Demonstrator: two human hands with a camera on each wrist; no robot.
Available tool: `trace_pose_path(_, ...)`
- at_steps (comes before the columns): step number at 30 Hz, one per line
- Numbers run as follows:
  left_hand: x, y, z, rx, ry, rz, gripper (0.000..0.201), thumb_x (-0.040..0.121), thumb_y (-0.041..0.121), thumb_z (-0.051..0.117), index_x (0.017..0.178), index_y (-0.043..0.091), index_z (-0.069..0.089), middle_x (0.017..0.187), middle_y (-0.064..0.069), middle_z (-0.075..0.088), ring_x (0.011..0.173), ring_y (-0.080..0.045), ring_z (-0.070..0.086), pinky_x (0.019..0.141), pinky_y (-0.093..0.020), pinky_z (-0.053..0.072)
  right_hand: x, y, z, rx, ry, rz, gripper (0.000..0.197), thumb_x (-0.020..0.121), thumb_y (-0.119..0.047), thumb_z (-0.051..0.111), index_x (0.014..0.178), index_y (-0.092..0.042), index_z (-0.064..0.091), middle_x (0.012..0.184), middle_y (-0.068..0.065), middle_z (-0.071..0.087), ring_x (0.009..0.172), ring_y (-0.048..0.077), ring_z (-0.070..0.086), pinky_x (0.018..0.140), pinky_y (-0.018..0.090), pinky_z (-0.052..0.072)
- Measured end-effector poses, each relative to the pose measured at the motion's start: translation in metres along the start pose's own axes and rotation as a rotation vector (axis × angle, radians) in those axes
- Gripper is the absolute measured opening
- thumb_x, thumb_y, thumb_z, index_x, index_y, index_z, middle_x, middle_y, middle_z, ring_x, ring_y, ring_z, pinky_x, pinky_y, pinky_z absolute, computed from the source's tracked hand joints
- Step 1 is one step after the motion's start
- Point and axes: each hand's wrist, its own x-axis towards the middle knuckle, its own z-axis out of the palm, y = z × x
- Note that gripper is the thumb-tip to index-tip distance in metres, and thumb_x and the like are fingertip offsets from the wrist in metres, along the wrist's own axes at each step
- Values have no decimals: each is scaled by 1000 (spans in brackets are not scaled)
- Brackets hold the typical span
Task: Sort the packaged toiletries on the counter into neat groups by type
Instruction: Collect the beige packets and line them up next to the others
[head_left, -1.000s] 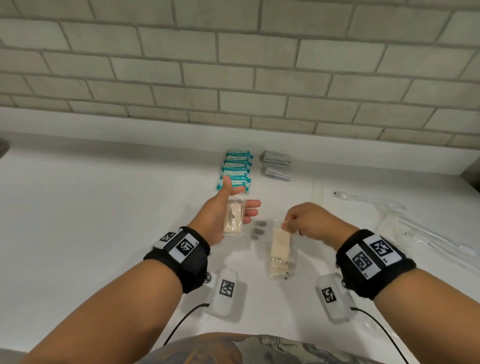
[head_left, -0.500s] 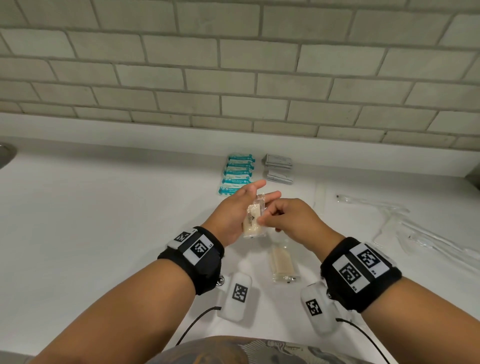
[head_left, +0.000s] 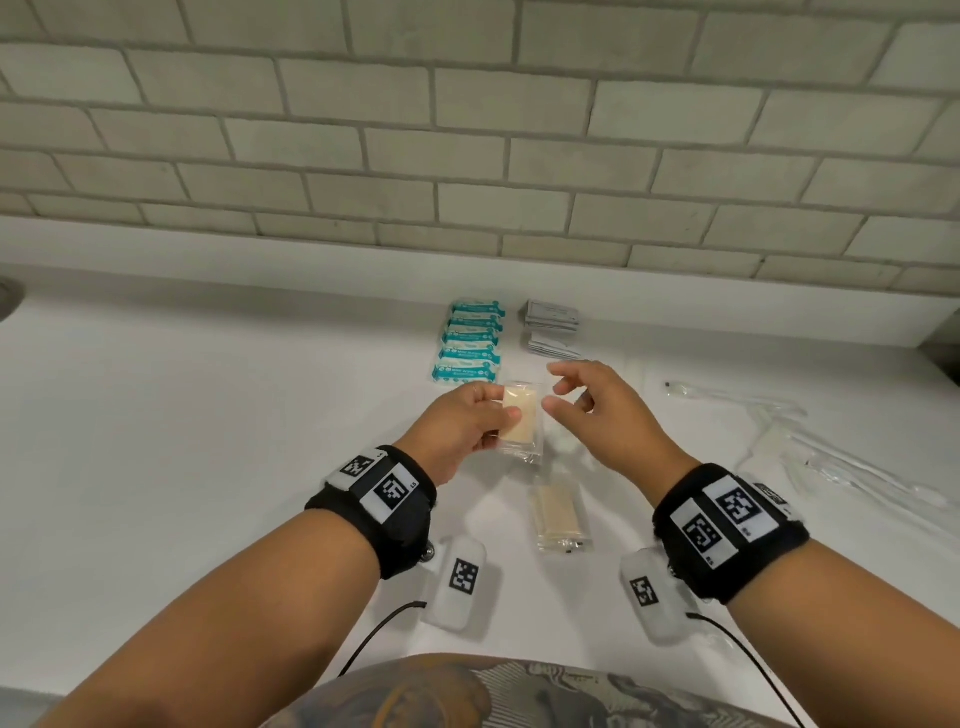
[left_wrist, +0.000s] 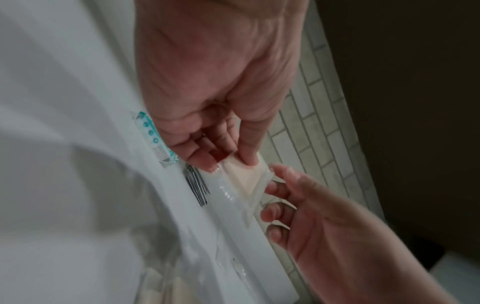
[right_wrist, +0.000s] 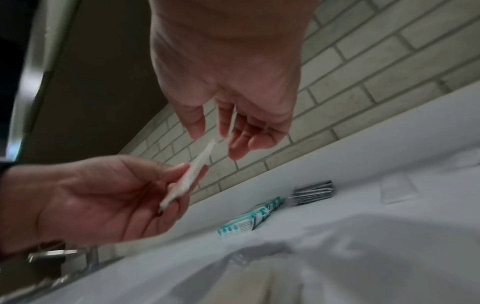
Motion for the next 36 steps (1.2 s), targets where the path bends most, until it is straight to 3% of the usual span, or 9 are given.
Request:
trace_pose_path(4, -4, 0, 5, 140, -25, 77, 17, 83, 3, 69, 96, 12, 63, 93, -6, 69, 84, -17, 65, 82, -30, 53, 6, -7, 0, 40, -89, 105, 4, 85, -22, 69, 89, -24, 70, 84, -3, 66, 70, 11, 57, 69, 27, 49)
trace_pose_path(8, -3, -1, 6, 211, -18, 86, 15, 83, 6, 70, 90, 16, 63, 91, -5, 67, 84, -14, 62, 81, -29, 52, 9, -7, -3, -35, -77, 81, 9, 82, -14, 72, 78, -22, 69, 79, -7, 61, 65, 4, 51, 60, 19, 40)
trace_pose_path(12, -2, -5, 1, 372, -3, 36, 10, 87, 15, 64, 96, 19, 65, 93, 6, 64, 81, -7, 58, 71, -20, 47, 10, -1, -14, -154, -46, 147, 9, 83, -10, 68, 77, -16, 70, 79, -10, 59, 69, 7, 53, 59, 17, 37)
trace_pose_path(18, -6, -18, 1, 609, -57, -161, 15, 89, 24, 59, 91, 14, 70, 88, -7, 69, 76, -19, 64, 78, -34, 56, -1, 1, -21, -118, -408, 298, 9, 86, -11, 67, 77, -13, 66, 71, -3, 62, 64, 13, 53, 61, 24, 41)
trace_pose_path(20, -10, -21, 8, 625, -170, -263, 20, 92, 27, 58, 89, 11, 70, 84, -8, 69, 70, -18, 65, 69, -30, 56, -7, 7, -8, -281, -464, 299, 3, 84, -15, 70, 86, -13, 69, 82, -3, 66, 78, 15, 60, 72, 27, 48)
trace_pose_path(23, -14, -25, 19, 581, -274, -355, 23, 94, 25, 57, 98, 5, 69, 86, -12, 68, 65, -16, 65, 59, -25, 54, -13, 19, 3, -393, -397, 293, 33, 81, -34, 73, 108, -17, 63, 101, -5, 61, 96, 17, 59, 81, 28, 45)
trace_pose_path(26, -16, -29, 23, 495, -262, -377, 17, 94, 19, 58, 96, 3, 65, 84, -13, 67, 65, -17, 66, 59, -25, 55, -20, 25, 4, -348, -294, 450, 39, 88, -49, 59, 92, -10, 61, 79, 3, 65, 73, 21, 63, 70, 31, 47)
trace_pose_path(29, -14, -32, 25, 428, -252, -390, 15, 93, 16, 61, 95, 1, 65, 82, -14, 69, 61, -16, 68, 58, -24, 58, -32, 26, 13, -136, -413, 664, 34, 84, -38, 68, 68, -10, 58, 51, 4, 52, 43, 18, 47, 53, 25, 42)
trace_pose_path(36, -10, -29, 25, 300, -169, -401, 10, 93, 8, 60, 84, 5, 58, 79, -14, 66, 68, -19, 65, 55, -23, 56, -31, 22, 28, 33, -416, 731, 28, 67, -4, 79, 56, -13, 55, 51, 3, 46, 46, 17, 41, 48, 23, 31)
